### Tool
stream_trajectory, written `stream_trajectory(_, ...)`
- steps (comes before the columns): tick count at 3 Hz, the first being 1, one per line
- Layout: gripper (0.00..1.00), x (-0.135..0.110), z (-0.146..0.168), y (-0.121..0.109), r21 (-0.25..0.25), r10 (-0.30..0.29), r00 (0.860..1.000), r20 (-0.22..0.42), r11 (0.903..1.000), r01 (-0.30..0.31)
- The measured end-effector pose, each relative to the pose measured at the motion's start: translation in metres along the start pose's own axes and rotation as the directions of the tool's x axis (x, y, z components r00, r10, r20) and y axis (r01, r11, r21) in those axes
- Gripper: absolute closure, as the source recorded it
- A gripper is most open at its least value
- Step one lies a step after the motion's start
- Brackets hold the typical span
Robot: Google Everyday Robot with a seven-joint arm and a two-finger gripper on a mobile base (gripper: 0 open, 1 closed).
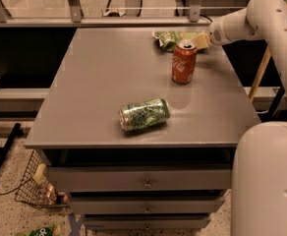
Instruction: Pick green jalapeno chip bag
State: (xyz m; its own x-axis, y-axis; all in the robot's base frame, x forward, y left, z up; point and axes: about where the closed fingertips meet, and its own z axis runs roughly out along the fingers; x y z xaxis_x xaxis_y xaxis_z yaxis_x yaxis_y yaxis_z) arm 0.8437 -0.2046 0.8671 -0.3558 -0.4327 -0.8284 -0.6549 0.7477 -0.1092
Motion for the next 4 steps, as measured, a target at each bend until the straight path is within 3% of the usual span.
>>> stream_trajectory(1, 0.15, 0.009, 0.003, -0.006, 0.007, 0.036, 0.999, -0.016, 0.9993, -0.036)
stream_trajectory(2, 0.39, 0.018, 0.005, -0.012, 0.014, 0.056, 0.998, -0.037, 0.9983, -0.056)
stream_trajectory(4, 0.85, 0.019, 0.000, -0.012, 0.008, 0.039, 0.998, -0.050, 0.9992, -0.038)
